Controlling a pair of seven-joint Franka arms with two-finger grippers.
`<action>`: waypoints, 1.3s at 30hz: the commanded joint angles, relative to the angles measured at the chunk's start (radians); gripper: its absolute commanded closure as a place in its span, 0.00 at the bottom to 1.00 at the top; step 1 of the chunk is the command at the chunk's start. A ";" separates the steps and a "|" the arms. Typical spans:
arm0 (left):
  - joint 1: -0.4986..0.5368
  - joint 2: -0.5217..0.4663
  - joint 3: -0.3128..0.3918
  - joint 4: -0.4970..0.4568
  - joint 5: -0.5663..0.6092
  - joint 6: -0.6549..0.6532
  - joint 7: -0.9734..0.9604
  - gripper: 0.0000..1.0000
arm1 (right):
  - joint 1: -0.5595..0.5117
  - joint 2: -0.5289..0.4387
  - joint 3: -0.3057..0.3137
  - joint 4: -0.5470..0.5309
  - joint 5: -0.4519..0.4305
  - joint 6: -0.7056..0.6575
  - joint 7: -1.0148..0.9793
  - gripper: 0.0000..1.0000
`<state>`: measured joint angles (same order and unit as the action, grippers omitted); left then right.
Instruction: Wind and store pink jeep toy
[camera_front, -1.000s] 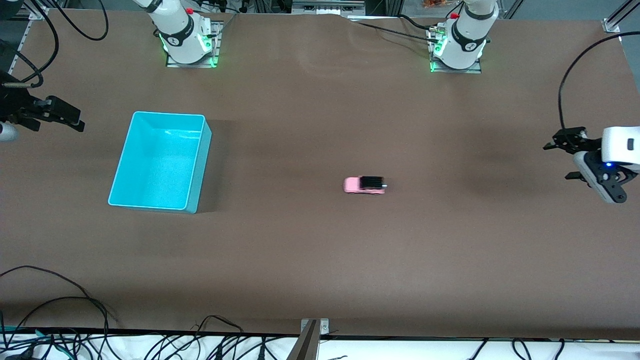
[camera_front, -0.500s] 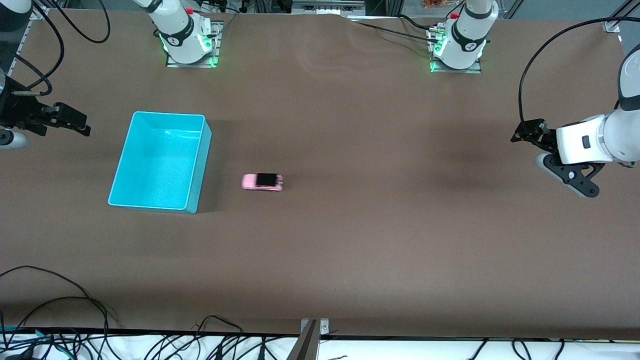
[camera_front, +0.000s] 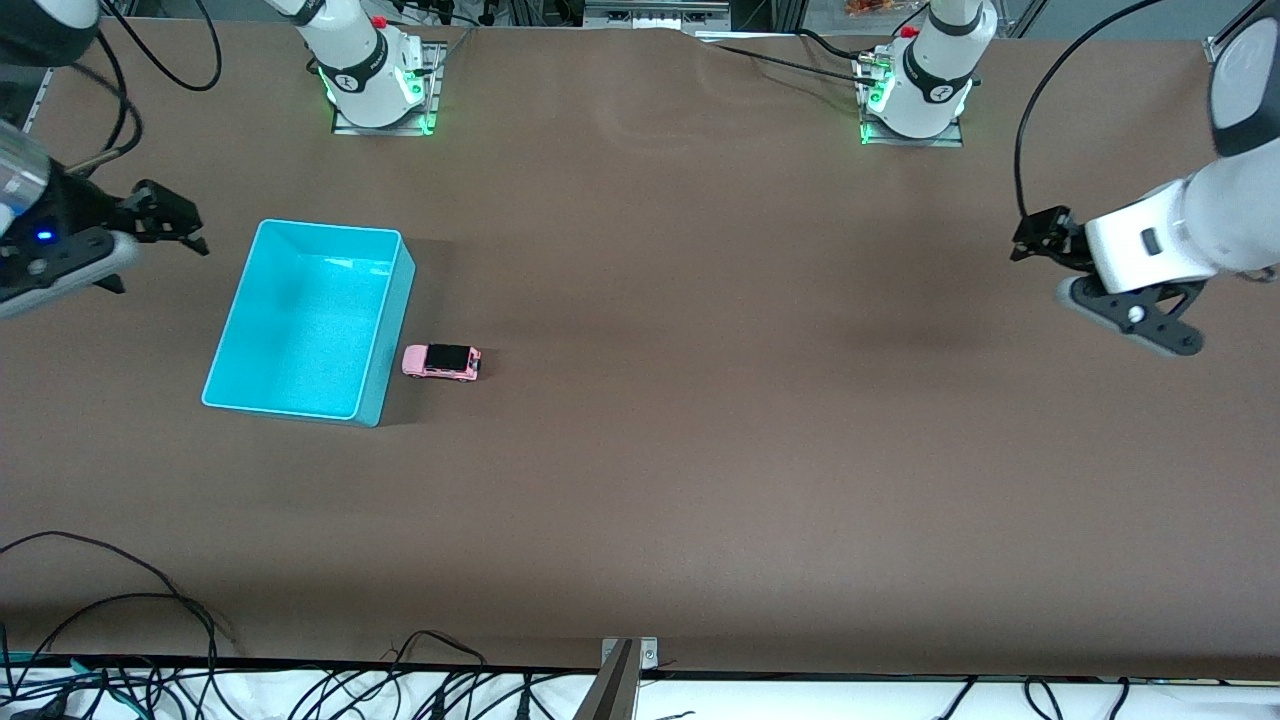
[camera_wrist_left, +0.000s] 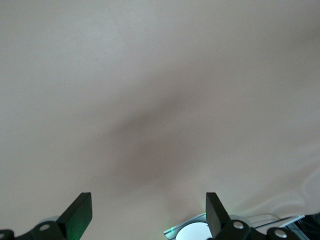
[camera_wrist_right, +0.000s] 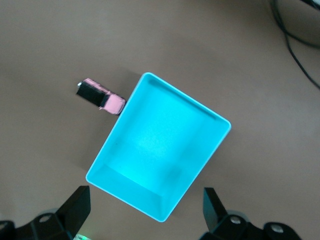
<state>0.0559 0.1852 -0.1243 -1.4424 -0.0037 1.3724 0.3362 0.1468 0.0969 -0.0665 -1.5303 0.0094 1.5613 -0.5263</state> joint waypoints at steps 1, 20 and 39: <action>-0.015 -0.102 0.086 -0.140 0.002 0.086 0.001 0.00 | 0.063 0.033 0.005 0.009 0.014 -0.021 -0.112 0.00; -0.067 -0.339 0.100 -0.411 0.002 0.340 0.009 0.00 | 0.108 0.237 0.031 -0.203 0.115 0.282 -0.747 0.00; -0.194 -0.267 0.189 -0.293 0.010 0.326 -0.012 0.00 | 0.157 0.369 0.047 -0.412 0.113 0.746 -0.837 0.00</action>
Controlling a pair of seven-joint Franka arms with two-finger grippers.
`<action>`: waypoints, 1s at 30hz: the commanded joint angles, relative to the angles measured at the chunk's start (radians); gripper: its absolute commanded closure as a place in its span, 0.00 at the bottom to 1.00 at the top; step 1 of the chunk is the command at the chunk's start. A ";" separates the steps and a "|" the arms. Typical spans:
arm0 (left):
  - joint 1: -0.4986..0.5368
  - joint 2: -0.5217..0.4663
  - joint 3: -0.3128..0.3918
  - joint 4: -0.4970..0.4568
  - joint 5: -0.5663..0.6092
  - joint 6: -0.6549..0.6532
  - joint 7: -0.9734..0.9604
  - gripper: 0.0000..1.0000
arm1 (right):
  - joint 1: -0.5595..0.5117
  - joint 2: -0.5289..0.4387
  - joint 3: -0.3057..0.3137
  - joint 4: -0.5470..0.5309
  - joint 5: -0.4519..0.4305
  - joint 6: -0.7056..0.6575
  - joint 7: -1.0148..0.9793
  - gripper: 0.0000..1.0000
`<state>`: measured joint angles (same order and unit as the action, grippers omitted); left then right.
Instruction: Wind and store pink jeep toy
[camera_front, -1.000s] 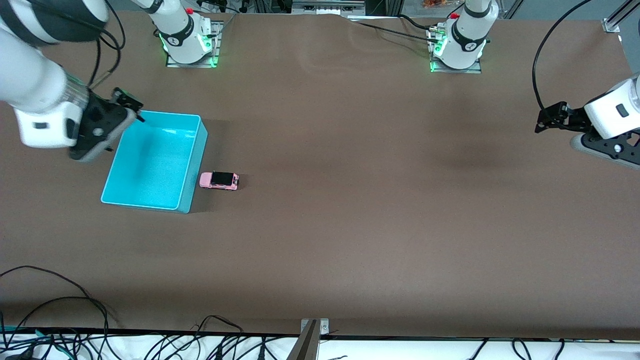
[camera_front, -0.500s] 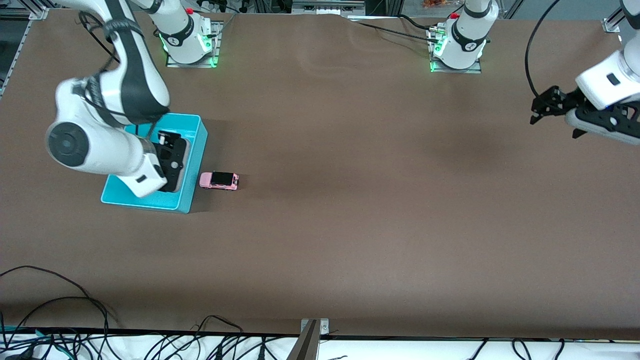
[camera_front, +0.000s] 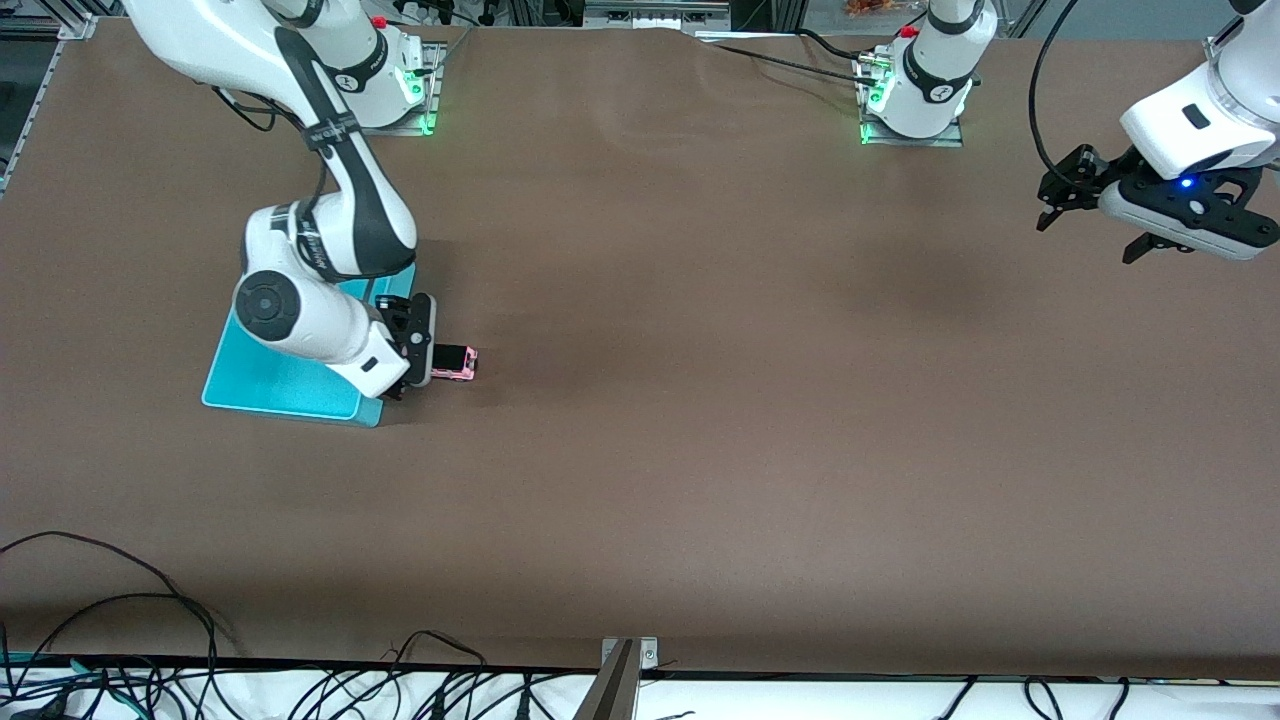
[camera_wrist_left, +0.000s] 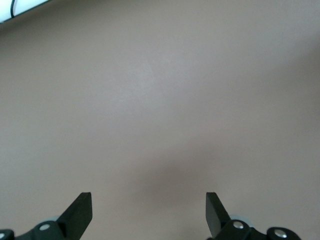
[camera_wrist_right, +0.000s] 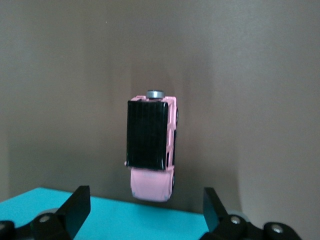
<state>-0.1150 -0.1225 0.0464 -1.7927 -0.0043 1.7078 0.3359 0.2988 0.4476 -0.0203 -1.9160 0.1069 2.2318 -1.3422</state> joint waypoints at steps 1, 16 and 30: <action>-0.020 0.047 0.016 0.062 0.012 -0.010 -0.012 0.00 | 0.006 0.022 0.000 -0.026 0.016 0.080 -0.022 0.00; 0.058 0.061 -0.053 0.081 0.010 -0.027 -0.017 0.00 | 0.019 0.071 0.019 -0.047 0.016 0.144 -0.015 0.11; 0.064 0.078 -0.051 0.082 0.004 -0.027 -0.017 0.00 | 0.034 0.068 0.019 -0.054 0.013 0.135 -0.020 0.74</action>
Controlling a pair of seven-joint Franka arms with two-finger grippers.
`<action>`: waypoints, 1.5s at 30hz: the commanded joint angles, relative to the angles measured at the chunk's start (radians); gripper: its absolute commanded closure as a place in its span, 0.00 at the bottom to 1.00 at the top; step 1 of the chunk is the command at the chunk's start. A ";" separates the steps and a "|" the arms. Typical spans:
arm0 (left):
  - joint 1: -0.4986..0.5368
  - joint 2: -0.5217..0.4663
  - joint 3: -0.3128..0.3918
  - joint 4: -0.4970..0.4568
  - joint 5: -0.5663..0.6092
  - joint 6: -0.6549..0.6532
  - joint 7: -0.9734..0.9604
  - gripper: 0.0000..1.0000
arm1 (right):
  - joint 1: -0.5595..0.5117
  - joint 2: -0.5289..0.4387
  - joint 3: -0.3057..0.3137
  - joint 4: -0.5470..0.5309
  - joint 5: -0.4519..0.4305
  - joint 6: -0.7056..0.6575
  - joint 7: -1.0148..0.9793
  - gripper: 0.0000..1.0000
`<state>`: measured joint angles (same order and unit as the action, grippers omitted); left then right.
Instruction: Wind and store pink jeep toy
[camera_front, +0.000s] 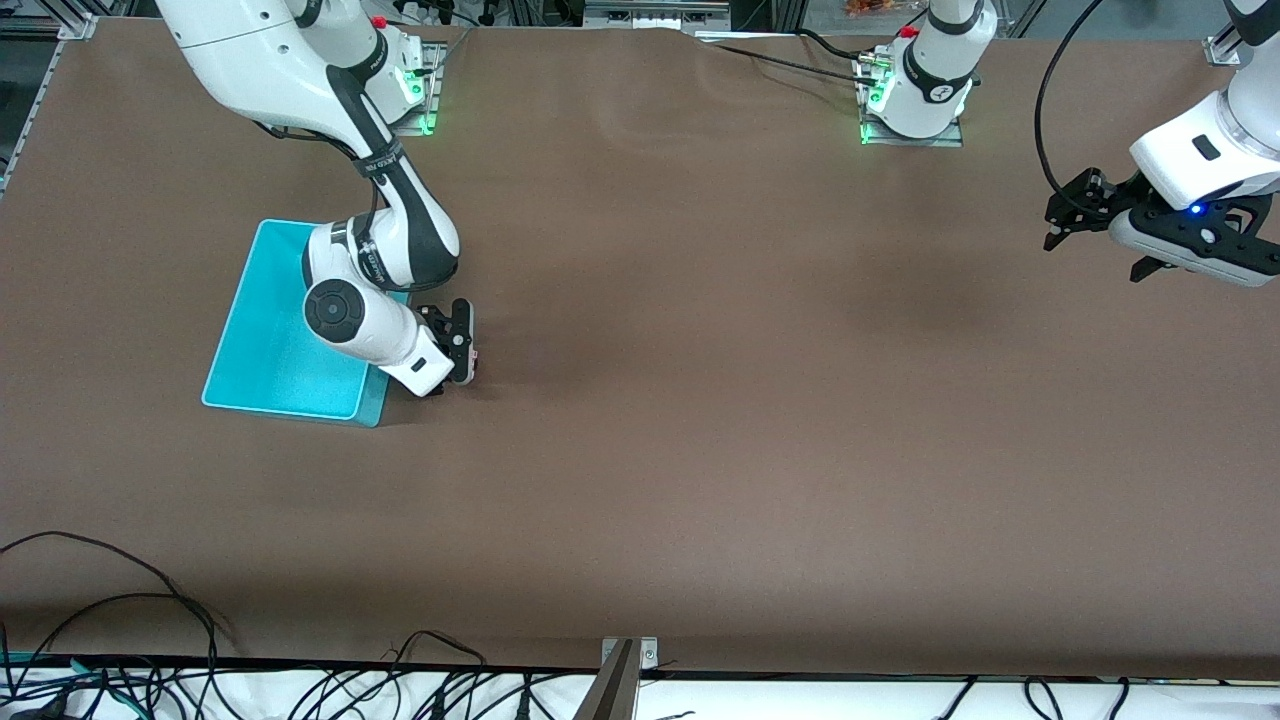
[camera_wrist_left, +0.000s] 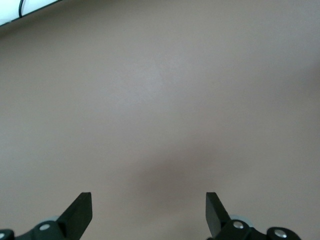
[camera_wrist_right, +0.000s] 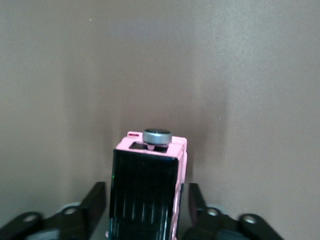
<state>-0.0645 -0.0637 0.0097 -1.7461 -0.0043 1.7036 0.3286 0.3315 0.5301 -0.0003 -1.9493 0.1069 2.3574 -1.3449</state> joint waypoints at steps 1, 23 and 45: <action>0.014 0.019 -0.014 0.037 0.004 -0.022 -0.008 0.00 | 0.001 -0.016 -0.001 -0.020 0.013 0.010 -0.017 0.77; 0.014 0.019 -0.014 0.039 0.004 -0.022 0.000 0.00 | -0.006 -0.093 -0.007 0.236 0.016 -0.317 0.044 0.83; 0.012 0.018 -0.016 0.039 0.004 -0.022 -0.005 0.00 | -0.015 -0.285 -0.237 0.173 0.019 -0.696 -0.085 0.83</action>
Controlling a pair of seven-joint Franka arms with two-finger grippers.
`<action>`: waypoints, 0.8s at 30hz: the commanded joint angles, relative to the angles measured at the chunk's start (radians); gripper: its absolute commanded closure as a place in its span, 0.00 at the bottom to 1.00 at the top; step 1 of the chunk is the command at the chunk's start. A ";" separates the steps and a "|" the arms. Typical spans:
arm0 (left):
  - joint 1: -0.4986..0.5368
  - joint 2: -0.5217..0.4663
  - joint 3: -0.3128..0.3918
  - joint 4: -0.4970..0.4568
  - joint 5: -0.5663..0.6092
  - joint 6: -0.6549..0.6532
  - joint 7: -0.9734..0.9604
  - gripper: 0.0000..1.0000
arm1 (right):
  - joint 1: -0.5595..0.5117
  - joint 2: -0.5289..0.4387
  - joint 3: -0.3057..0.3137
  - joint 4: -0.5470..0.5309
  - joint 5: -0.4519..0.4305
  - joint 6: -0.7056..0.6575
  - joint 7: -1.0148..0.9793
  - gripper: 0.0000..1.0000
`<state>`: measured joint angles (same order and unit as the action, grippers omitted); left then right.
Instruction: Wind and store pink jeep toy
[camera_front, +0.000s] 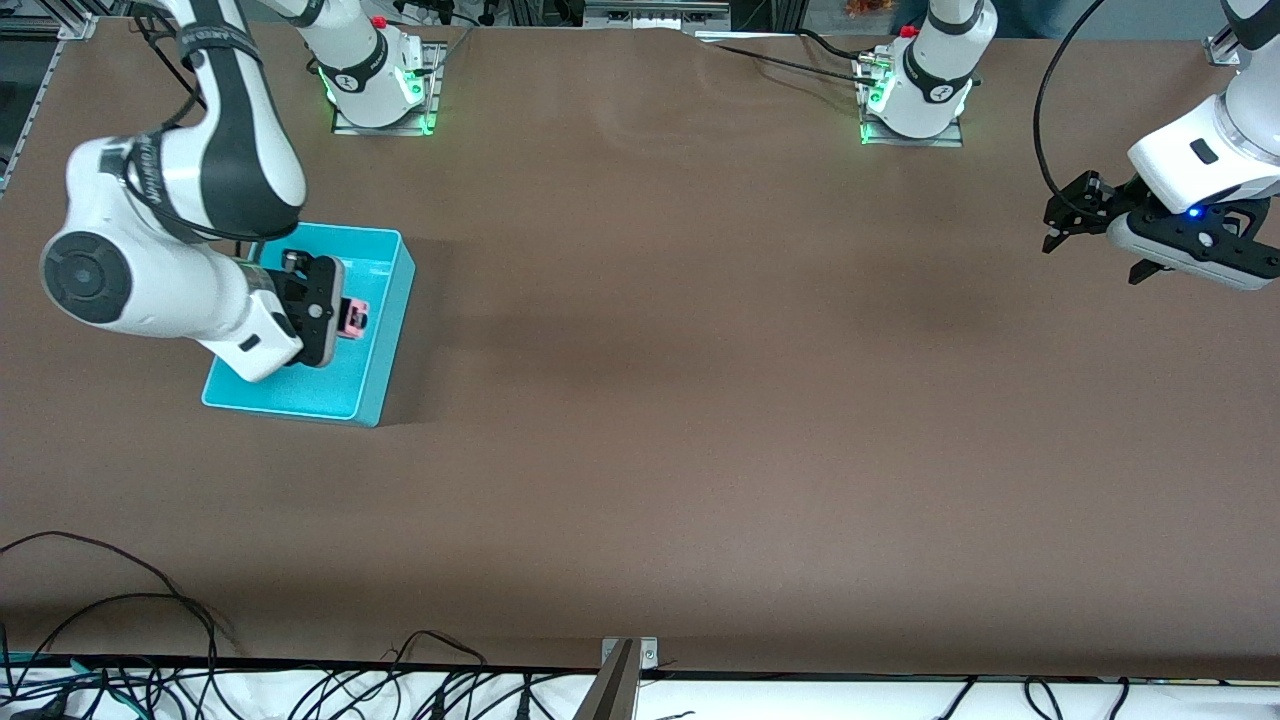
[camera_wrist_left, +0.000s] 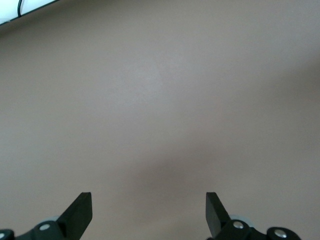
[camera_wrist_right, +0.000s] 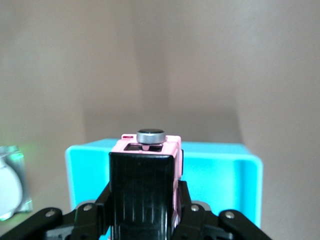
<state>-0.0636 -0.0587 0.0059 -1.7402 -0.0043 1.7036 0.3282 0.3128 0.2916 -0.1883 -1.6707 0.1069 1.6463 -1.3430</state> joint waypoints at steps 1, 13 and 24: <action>0.011 0.014 -0.012 0.033 0.004 -0.022 -0.005 0.00 | 0.003 -0.051 -0.059 -0.125 0.019 0.027 -0.100 0.83; 0.011 0.013 -0.012 0.033 0.004 -0.022 -0.008 0.00 | 0.000 -0.187 -0.086 -0.601 0.042 0.438 -0.189 0.83; 0.011 0.013 -0.012 0.033 0.004 -0.022 -0.006 0.00 | 0.000 -0.175 -0.086 -0.781 0.074 0.676 -0.231 0.82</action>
<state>-0.0635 -0.0586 0.0056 -1.7393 -0.0043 1.7036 0.3282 0.3071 0.1638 -0.2688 -2.3563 0.1407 2.2335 -1.5373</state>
